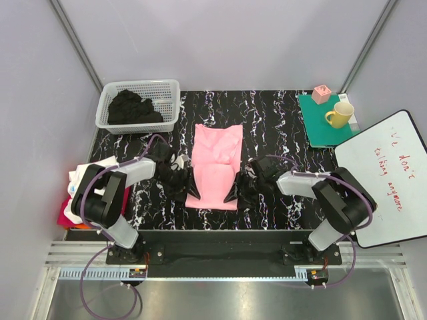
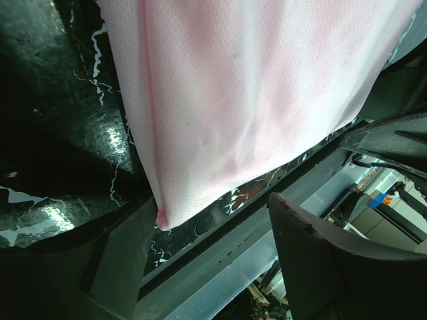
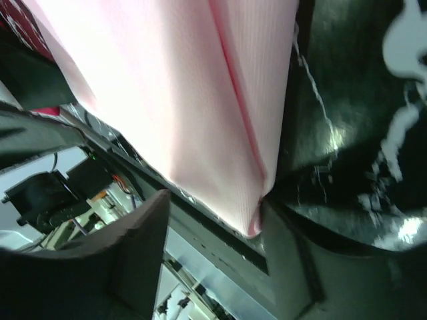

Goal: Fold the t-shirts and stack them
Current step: Grab one side of the 2/3 rectangular tshirt with both arms, then fold the long partially folded tshirt into a neat square

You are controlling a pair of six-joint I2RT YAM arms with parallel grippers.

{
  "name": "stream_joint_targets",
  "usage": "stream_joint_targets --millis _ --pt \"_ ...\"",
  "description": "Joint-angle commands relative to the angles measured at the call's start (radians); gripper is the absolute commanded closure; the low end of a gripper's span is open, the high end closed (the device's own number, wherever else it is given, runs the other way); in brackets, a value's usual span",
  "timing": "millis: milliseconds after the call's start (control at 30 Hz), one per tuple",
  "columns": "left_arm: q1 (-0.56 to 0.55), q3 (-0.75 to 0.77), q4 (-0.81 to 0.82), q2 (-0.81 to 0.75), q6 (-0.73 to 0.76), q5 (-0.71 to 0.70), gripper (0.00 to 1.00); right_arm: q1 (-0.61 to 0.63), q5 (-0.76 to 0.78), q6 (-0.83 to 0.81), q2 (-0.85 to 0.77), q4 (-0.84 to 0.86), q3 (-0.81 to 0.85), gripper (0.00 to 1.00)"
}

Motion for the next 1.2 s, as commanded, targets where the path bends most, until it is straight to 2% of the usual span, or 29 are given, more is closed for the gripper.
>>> stream_joint_targets --millis 0,33,100,133,167,233,267,300,533,733,900,1167 --pt "0.000 -0.034 0.000 0.006 0.018 -0.053 0.32 0.008 0.056 0.018 0.117 0.079 -0.015 0.41" --pt "0.000 -0.034 0.000 0.006 0.019 -0.055 0.43 0.010 0.052 0.023 0.141 0.081 -0.004 0.48" --pt "0.000 -0.030 -0.003 0.016 0.018 -0.052 0.51 0.008 0.027 0.032 0.160 0.081 0.009 0.55" --pt "0.000 -0.030 -0.003 0.021 0.018 -0.047 0.63 0.010 0.024 0.035 0.169 0.067 0.022 0.60" --pt "0.000 -0.024 -0.008 0.029 0.016 -0.047 0.70 0.008 0.021 0.041 0.171 0.046 0.029 0.71" --pt "0.000 -0.019 -0.014 0.035 0.016 -0.041 0.83 0.008 0.024 0.033 0.171 -0.053 0.057 0.81" --pt "0.000 -0.010 -0.023 0.033 0.016 -0.043 0.94 0.008 0.018 0.032 0.168 -0.083 0.086 0.86" --pt "0.000 -0.005 -0.032 0.030 0.019 -0.047 0.99 0.008 0.018 0.021 0.162 -0.112 0.098 0.91" --pt "0.000 0.116 -0.149 -0.036 0.022 -0.043 1.00 0.008 0.019 -0.028 0.025 -0.339 0.221 0.94" --pt "0.000 0.274 -0.246 -0.070 0.015 -0.052 1.00 0.004 0.076 -0.079 -0.036 -0.436 0.327 0.93" --pt "0.000 0.369 -0.255 -0.027 -0.002 -0.040 0.99 -0.025 0.085 -0.148 0.007 -0.465 0.437 0.92" --pt "0.002 0.559 -0.255 0.088 -0.019 -0.035 0.96 -0.159 0.070 -0.302 0.175 -0.554 0.704 0.91"
